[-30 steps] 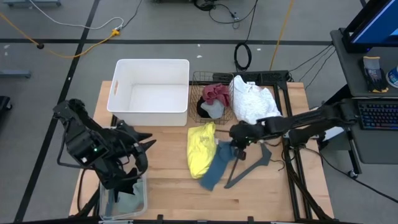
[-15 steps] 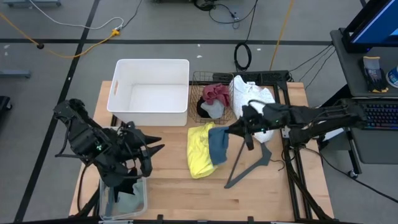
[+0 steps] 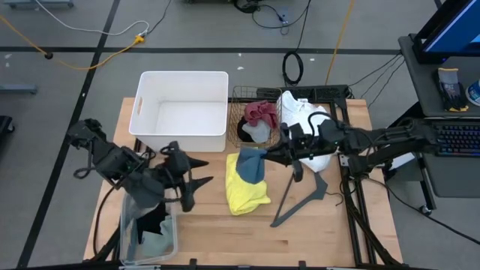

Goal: Pick & Place Cloths
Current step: Put the blue sock into the transparent bin

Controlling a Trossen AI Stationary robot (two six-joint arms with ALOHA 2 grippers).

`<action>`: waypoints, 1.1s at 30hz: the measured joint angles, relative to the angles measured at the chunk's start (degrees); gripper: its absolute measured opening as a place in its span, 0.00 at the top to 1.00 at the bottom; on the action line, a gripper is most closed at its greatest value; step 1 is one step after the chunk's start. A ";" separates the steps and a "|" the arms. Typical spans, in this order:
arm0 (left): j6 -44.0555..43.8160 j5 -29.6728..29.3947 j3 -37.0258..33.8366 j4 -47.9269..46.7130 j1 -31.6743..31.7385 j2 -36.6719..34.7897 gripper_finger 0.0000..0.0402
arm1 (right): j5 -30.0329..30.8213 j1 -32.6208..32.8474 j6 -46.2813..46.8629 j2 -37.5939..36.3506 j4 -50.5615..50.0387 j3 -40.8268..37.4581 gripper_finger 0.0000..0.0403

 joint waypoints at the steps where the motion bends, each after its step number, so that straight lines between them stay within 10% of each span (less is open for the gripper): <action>1: 1.49 1.21 0.02 1.31 0.93 0.38 0.45 | -0.01 -0.01 -0.03 0.56 0.90 0.00 0.99; 33: 12.81 29.16 -0.02 9.81 16.97 13.31 0.36 | -1.33 0.72 0.06 10.06 14.42 0.02 0.99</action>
